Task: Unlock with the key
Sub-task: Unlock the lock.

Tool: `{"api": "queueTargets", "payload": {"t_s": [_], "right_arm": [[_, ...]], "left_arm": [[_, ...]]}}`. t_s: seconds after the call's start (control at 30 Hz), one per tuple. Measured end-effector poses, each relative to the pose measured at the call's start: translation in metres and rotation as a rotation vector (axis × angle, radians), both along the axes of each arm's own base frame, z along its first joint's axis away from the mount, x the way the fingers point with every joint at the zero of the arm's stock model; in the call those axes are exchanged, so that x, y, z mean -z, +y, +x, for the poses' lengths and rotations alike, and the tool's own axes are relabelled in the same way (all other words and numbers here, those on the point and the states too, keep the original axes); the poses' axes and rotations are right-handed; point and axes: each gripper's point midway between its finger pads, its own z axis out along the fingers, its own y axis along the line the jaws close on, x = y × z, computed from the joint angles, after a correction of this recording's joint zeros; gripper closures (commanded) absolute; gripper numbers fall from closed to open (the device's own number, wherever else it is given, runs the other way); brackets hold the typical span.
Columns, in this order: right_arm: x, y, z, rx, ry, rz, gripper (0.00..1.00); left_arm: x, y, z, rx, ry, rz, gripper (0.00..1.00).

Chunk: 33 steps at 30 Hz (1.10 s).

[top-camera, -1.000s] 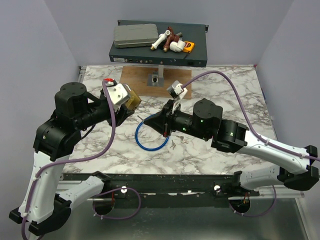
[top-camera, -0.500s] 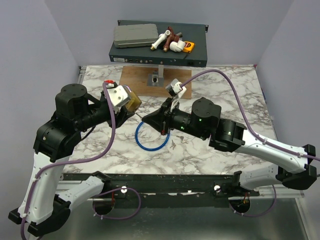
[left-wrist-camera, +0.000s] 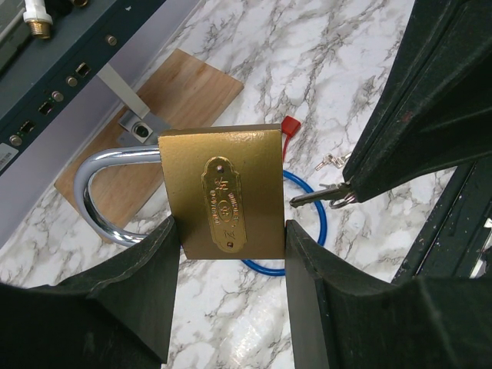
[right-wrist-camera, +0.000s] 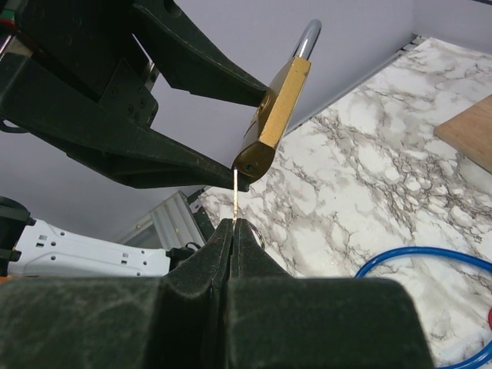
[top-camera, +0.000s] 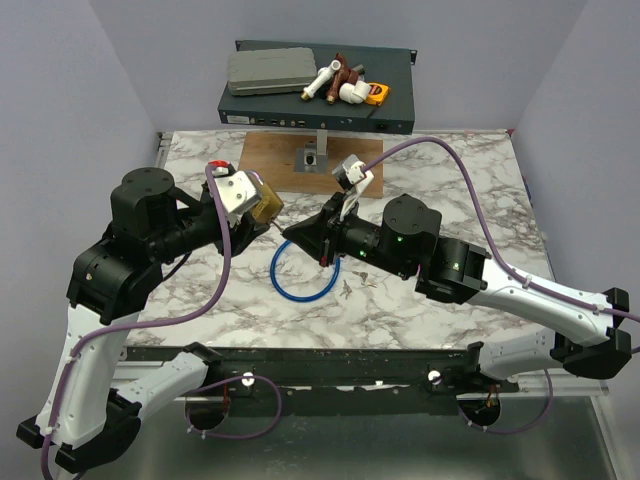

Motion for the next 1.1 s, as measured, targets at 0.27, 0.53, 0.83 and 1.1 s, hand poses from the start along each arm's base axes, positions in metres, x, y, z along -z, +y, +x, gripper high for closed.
{"api": "queueTargets", "payload": {"t_s": [0.27, 0.53, 0.83, 1.1], "right_arm": [[-0.0015, -0.0012, 0.0039, 0.023, -0.002, 0.006, 0.99], [0.0023, -0.0001, 0.0076, 0.041, 0.001, -0.003, 0.99], [0.0075, 0.0034, 0.0089, 0.042, 0.005, -0.015, 0.99], [0.0071, 0.0033, 0.0093, 0.044, 0.004, -0.014, 0.99]], "left_arm": [[0.0001, 0.0000, 0.0001, -0.002, -0.001, 0.002, 1.00], [0.0004, 0.0020, 0.0022, -0.018, -0.004, 0.007, 1.00], [0.0018, 0.0025, 0.0044, -0.026, -0.005, 0.010, 1.00], [0.0082, 0.0029, 0.0050, -0.031, 0.002, 0.020, 1.00]]}}
